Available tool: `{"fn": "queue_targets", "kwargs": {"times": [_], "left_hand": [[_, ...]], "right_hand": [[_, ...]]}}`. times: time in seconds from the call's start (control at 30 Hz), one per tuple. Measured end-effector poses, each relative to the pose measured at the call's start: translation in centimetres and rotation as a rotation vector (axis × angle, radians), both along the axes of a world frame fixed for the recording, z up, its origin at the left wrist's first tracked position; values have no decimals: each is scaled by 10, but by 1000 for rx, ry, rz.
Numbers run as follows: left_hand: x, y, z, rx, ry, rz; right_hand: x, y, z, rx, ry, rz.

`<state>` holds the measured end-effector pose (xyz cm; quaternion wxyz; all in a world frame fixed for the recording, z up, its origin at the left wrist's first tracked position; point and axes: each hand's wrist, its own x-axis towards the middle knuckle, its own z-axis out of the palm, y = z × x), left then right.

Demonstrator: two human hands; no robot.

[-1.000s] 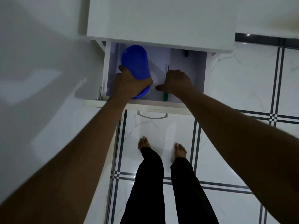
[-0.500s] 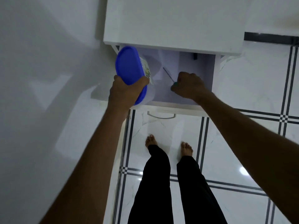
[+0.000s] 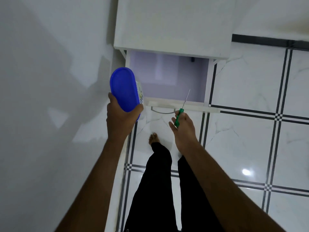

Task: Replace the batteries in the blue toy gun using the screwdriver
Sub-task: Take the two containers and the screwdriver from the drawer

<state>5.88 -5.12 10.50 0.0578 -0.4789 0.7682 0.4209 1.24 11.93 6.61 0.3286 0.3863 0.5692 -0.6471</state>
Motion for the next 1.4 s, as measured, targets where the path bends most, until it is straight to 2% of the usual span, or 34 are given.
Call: {"fn": "queue_targets", "kwargs": {"times": [0.13, 0.4, 0.6, 0.87, 1.07, 1.23, 1.4], "left_hand": [[1, 3, -4, -23, 5, -31], [-17, -2, -5, -51, 59, -86], [-31, -14, -10, -34, 130, -92], [-42, -21, -17, -103, 88, -165], [-42, -22, -13, -113, 65, -204], [-46, -4, 17, -149, 40, -335], [-80, 50, 67, -185, 71, -506]], "right_hand": [[-24, -19, -6, -153, -13, -197], [-58, -37, -9, -235, 10, -384], [-94, -48, -20, -287, 67, -348], [-153, -63, -16, -326, 141, -341], [-159, -70, -10, -325, 132, -317], [-143, -30, 9, -288, 148, -313], [-114, 79, 45, -222, 148, -404]]}}
